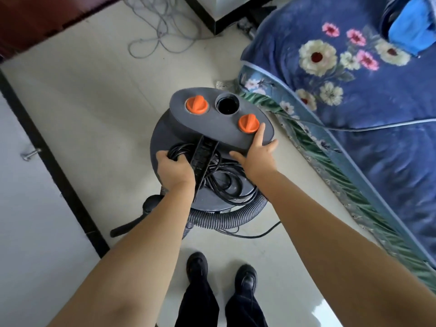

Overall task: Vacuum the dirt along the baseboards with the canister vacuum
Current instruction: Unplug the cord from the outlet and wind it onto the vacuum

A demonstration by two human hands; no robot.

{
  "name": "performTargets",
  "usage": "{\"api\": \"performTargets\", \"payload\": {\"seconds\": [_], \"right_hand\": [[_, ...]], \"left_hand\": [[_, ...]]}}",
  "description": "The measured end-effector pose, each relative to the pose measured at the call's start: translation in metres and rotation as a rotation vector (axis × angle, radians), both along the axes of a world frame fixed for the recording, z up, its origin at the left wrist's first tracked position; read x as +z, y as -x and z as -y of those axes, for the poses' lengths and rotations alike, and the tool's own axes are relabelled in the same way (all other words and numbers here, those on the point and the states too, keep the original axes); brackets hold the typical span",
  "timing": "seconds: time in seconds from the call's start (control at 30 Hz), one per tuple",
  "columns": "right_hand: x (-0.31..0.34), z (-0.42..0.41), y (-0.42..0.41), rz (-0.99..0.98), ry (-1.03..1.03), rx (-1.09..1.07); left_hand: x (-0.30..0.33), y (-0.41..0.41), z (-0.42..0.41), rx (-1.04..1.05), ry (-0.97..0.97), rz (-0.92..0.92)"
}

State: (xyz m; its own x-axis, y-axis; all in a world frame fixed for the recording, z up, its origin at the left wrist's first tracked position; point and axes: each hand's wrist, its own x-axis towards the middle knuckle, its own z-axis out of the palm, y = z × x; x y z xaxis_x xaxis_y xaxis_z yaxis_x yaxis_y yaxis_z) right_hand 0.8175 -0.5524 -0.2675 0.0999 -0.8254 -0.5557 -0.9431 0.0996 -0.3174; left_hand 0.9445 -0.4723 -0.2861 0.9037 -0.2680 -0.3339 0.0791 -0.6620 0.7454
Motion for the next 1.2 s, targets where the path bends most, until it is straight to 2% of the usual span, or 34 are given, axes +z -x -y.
{"api": "performTargets", "payload": {"seconds": [0.13,0.27,0.43,0.63,0.83,1.2], "right_hand": [[0.006,0.05,-0.027,0.02,-0.003,0.048],[0.007,0.094,-0.061,0.024,-0.017,0.068],[0.006,0.143,-0.102,0.078,-0.015,0.064],[0.003,0.205,-0.137,0.113,0.007,0.034],[0.002,0.287,-0.16,0.061,0.065,-0.009],[-0.003,0.437,-0.227,0.054,0.081,-0.191]], "left_hand": [[0.0,-0.028,0.04,-0.037,-0.02,-0.023],[-0.003,-0.059,0.071,-0.153,-0.069,0.036],[-0.005,-0.096,0.115,-0.108,-0.054,0.057],[-0.007,-0.139,0.184,-0.161,-0.035,0.081],[-0.005,-0.173,0.275,-0.254,-0.015,0.073],[-0.008,-0.264,0.471,-0.467,0.059,0.191]]}}
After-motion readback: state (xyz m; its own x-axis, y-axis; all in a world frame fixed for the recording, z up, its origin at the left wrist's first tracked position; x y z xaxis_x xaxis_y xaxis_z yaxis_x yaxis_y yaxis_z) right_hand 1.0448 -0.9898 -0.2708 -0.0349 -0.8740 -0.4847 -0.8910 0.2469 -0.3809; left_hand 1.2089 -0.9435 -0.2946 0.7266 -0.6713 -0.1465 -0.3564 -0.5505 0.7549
